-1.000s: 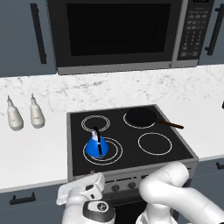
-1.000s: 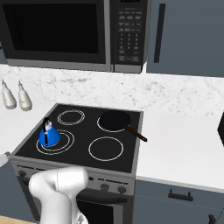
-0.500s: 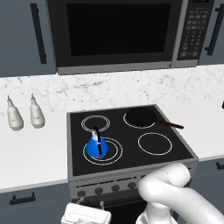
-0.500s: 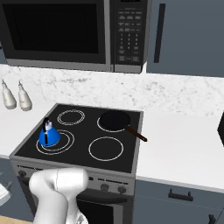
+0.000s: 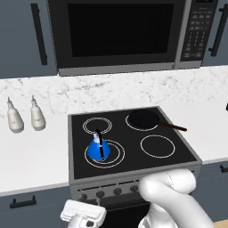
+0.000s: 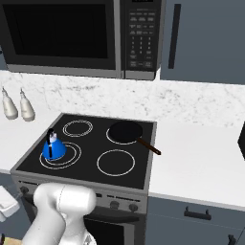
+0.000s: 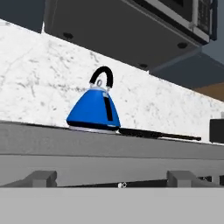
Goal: Pick the kettle from the counter and place it on a stove burner. Then turn the burner on.
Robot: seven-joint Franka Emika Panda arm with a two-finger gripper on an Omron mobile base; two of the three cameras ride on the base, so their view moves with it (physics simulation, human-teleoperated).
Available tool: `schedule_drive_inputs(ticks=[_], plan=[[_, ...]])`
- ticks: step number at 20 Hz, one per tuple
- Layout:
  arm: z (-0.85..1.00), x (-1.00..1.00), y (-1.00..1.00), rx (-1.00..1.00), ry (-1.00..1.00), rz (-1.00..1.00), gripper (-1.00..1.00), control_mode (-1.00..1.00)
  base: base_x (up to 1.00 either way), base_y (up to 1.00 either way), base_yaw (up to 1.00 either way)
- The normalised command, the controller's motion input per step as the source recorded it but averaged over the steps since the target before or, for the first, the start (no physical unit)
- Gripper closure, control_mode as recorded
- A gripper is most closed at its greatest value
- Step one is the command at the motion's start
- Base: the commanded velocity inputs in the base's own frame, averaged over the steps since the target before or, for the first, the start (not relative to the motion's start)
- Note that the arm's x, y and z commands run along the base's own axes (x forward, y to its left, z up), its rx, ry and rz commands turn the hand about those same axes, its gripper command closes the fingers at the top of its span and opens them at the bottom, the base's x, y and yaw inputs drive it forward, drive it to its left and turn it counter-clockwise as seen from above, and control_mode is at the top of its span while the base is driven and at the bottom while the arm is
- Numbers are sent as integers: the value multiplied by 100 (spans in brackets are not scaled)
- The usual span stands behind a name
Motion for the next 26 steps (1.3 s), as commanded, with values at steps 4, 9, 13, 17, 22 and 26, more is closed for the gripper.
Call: schedule_drive_inputs(ticks=[4,9,13,17,22,26], plan=[[-88,2,0,-10,14,19,-100,-100,0,0,0],[-28,31,0,3,0,10,-100,-100,0,0,0],[0,33,0,0,0,1,-100,-100,0,0,0],[-4,18,14,0,2,0,-100,-100,0,0,0],[-32,7,32,0,8,3,-100,-100,0,0,0],[-39,33,14,0,8,3,-100,-100,0,0,0]])
